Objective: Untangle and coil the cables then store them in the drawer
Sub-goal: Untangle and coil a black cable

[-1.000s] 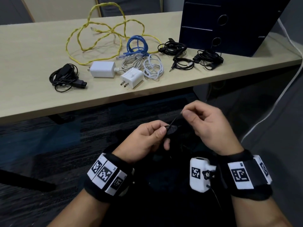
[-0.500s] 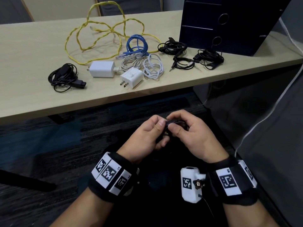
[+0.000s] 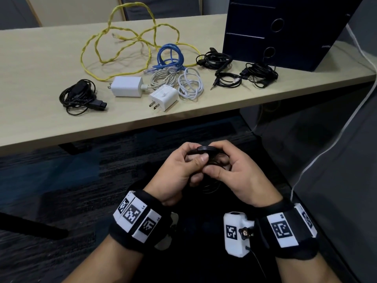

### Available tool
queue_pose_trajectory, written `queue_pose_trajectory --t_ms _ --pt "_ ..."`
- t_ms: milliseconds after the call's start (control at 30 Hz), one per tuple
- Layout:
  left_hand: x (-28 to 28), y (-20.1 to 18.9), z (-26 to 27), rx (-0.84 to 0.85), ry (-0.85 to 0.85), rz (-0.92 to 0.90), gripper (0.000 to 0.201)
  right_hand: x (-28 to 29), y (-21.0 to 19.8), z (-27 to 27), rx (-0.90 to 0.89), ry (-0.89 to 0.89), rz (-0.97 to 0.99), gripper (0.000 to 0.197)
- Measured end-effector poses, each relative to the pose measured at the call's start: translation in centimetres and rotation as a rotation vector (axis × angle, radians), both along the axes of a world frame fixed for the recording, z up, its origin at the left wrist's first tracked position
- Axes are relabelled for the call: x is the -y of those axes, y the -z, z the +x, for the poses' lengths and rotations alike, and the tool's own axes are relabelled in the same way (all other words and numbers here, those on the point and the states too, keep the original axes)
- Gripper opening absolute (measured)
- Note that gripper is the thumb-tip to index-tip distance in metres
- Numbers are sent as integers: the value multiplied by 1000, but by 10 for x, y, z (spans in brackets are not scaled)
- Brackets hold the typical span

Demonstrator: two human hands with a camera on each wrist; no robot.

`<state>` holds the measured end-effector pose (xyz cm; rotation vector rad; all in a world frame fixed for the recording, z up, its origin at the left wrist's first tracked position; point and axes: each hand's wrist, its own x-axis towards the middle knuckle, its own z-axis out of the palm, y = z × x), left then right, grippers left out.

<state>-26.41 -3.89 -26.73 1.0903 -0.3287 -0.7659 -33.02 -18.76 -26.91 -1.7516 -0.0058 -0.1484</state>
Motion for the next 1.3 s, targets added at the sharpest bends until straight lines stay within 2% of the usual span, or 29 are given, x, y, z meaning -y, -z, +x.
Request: queue_pose_trajectory --t_ms 100,200,367,500,633,733,833,900,1000,1133,1300 --pt "0 -1 1 -68 7 -30 42 0 -4 -2 29 -34 -32 25" --pt "3 -5 3 -165 41 -1 57 -3 -4 -5 29 -49 45 25" --pt "-4 -6 6 -193 146 -54 20 1 -2 -2 29 87 0 19" --pt "-8 -3 8 -287 176 -177 28 6 1 -1 -13 55 97 17" --pt "-5 0 8 -402 214 -247 40 6 2 2 -17 107 107 26" --pt "-3 0 6 -269 120 -118 37 8 2 3 -12 124 14 20" --pt "-3 1 3 -125 126 -86 39 9 0 3 -15 103 -20 20" --pt "-2 1 2 -54 103 -88 38 11 -2 3 -6 112 3 23" --pt "5 1 -2 39 11 -70 29 9 -3 2 -15 98 127 13" --pt "12 2 -8 19 -134 -30 30 4 -2 3 -6 124 138 10" --pt "13 3 -10 -67 -235 2 20 3 0 3 -40 156 176 19"
